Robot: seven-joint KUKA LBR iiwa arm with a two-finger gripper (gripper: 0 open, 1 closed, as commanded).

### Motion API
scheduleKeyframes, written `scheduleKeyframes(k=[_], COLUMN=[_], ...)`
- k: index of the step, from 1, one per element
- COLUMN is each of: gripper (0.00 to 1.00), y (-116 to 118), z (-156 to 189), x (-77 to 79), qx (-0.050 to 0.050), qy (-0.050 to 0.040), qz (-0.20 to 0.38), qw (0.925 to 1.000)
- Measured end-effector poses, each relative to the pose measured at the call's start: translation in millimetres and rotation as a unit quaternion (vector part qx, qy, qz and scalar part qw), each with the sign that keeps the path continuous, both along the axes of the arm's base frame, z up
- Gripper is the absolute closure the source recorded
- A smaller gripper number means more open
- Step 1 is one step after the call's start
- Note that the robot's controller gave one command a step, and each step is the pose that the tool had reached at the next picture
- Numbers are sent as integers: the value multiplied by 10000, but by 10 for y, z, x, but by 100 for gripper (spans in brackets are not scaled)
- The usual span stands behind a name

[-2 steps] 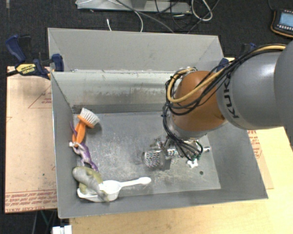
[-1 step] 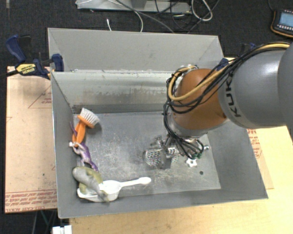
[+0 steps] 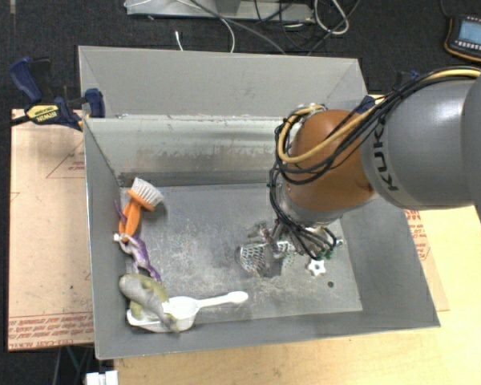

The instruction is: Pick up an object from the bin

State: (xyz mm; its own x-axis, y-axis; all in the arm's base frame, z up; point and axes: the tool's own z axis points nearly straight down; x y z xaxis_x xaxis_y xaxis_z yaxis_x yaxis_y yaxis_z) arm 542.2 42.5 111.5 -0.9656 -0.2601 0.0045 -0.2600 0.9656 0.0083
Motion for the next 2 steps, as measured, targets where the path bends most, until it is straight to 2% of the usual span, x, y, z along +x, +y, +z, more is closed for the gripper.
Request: scheduleKeyframes(k=[1,2], gripper=[100,100], y=[3,3], z=[211,608], x=[-28,-9], qx=[0,2], qy=[57,23], qz=[-3,-1], qw=[10000,10000])
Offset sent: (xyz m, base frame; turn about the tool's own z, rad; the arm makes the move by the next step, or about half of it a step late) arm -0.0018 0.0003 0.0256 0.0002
